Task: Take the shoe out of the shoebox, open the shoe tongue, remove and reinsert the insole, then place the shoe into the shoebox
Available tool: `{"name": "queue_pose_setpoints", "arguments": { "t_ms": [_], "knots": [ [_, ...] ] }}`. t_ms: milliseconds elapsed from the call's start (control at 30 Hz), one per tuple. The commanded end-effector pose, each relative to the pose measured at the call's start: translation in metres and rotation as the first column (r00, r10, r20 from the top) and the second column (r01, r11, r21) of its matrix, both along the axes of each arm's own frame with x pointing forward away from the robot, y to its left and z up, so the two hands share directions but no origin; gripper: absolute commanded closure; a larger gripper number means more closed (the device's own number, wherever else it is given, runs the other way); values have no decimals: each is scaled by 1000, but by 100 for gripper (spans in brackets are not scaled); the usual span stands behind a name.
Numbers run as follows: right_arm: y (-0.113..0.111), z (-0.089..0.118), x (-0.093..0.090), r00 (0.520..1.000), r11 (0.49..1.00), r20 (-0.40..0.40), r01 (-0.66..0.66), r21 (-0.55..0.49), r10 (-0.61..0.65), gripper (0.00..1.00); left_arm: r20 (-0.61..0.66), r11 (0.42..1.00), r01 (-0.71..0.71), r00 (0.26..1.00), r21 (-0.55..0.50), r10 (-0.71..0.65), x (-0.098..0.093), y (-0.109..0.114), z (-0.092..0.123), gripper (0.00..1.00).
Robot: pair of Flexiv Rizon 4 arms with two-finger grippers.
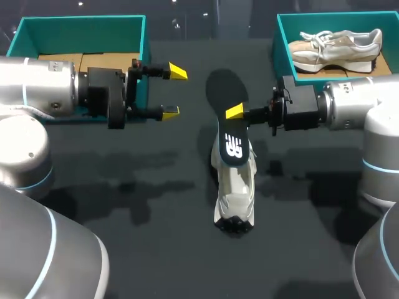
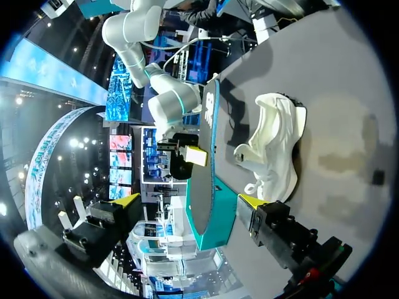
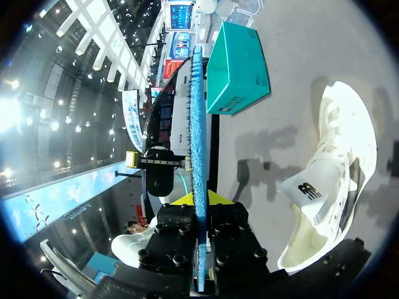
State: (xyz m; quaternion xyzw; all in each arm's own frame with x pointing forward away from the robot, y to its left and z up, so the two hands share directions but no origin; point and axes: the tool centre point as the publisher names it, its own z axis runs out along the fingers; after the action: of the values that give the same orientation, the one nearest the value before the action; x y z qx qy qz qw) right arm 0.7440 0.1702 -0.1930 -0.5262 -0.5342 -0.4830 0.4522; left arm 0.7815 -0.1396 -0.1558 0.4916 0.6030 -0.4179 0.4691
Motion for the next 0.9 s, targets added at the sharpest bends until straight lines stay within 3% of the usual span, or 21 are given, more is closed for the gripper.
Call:
{"name": "queue_pose_setpoints", "arguments": {
  "t_ms": [33,433,533,600,667,800,900],
  "knots": [
    [1,0,-1,1000,1000,0,2,-2,-2,100,33,993,-3,999,-121,7,2,-10,-13,0],
    [12,-1,-11,1000,994,-26,-14,110,17,100,37,985,16,999,-174,-10,7,-31,-24,0],
    [14,-2,-13,999,992,-23,-20,123,23,100,38,984,23,999,-176,-17,6,-35,-25,20],
    [16,-2,-14,999,990,-19,-23,136,26,100,40,984,30,999,-173,-24,5,-39,-27,23],
    [17,-2,-14,1000,990,-16,-25,141,27,100,44,986,32,999,-165,-26,4,-43,-29,41],
    [19,-1,-14,1000,989,-12,-27,145,29,100,48,987,46,998,-153,-39,0,-52,-33,42],
    [20,-1,-15,999,989,-12,-28,146,30,100,49,988,50,998,-147,-44,-1,-58,-36,51]
  ]
}}
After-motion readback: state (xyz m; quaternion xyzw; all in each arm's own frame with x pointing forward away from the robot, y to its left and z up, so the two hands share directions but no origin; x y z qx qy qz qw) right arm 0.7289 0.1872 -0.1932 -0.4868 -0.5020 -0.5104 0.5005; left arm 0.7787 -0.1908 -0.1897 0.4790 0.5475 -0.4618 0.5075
